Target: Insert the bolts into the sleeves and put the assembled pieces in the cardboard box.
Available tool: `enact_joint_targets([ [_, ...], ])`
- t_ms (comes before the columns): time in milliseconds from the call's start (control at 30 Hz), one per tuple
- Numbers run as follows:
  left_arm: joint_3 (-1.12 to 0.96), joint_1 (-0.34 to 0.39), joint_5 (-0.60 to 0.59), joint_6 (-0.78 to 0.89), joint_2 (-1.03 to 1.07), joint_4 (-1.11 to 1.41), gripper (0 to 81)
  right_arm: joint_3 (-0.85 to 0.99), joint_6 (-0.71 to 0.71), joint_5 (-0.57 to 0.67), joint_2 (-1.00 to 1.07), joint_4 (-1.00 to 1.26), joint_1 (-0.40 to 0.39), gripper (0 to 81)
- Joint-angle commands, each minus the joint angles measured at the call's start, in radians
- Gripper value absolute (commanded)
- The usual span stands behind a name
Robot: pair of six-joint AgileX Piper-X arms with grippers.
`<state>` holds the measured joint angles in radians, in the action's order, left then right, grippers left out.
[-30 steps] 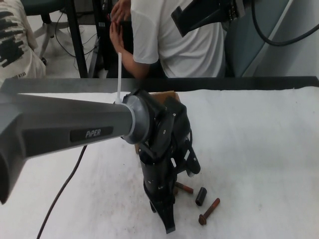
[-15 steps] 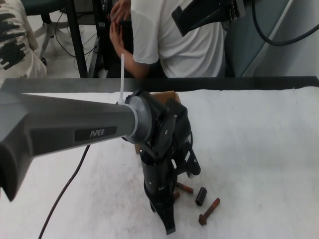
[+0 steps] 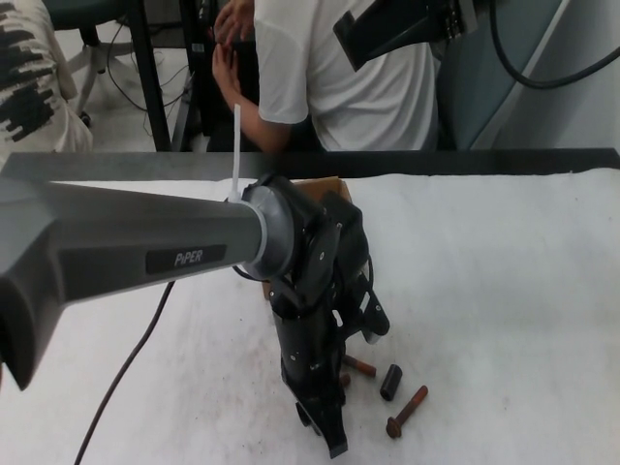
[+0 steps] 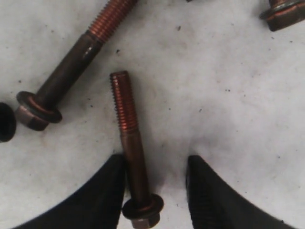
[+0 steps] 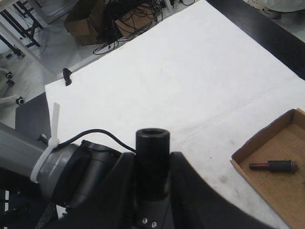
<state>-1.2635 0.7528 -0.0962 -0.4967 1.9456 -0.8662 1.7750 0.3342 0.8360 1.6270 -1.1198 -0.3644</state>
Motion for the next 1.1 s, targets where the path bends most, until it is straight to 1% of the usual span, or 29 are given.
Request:
enact_joint_targets([
  [0, 0.007, 0.006, -0.017, 0.011, 0.022, -0.001, 41.1, 0.003, 0.0, 0.016, -0.027, 0.001, 0.004, 0.8],
  [633, 0.007, 0.006, -0.01, 0.007, 0.022, 0.082, 40.4, 0.003, 0.0, 0.016, -0.027, 0.001, 0.004, 0.8],
  [700, 0.007, 0.006, 0.007, 0.007, 0.022, 0.091, 35.3, 0.003, 0.0, 0.016, -0.027, 0.001, 0.004, 0.8],
  [733, 0.007, 0.006, 0.014, 0.002, 0.022, 0.091, 30.6, 0.003, 0.0, 0.016, -0.027, 0.001, 0.004, 0.8],
  [867, 0.007, 0.006, 0.015, -0.028, 0.022, 0.082, 5.7, 0.003, 0.0, 0.016, -0.027, 0.001, 0.004, 0.8],
  [900, 0.007, 0.006, 0.017, -0.037, 0.022, 0.076, 0.5, 0.003, 0.0, 0.016, -0.027, -0.001, 0.003, 0.8],
  [1067, 0.007, 0.004, 0.044, -0.096, 0.022, 0.011, 0.0, 0.003, 0.0, 0.016, -0.027, -0.001, 0.003, 0.8],
])
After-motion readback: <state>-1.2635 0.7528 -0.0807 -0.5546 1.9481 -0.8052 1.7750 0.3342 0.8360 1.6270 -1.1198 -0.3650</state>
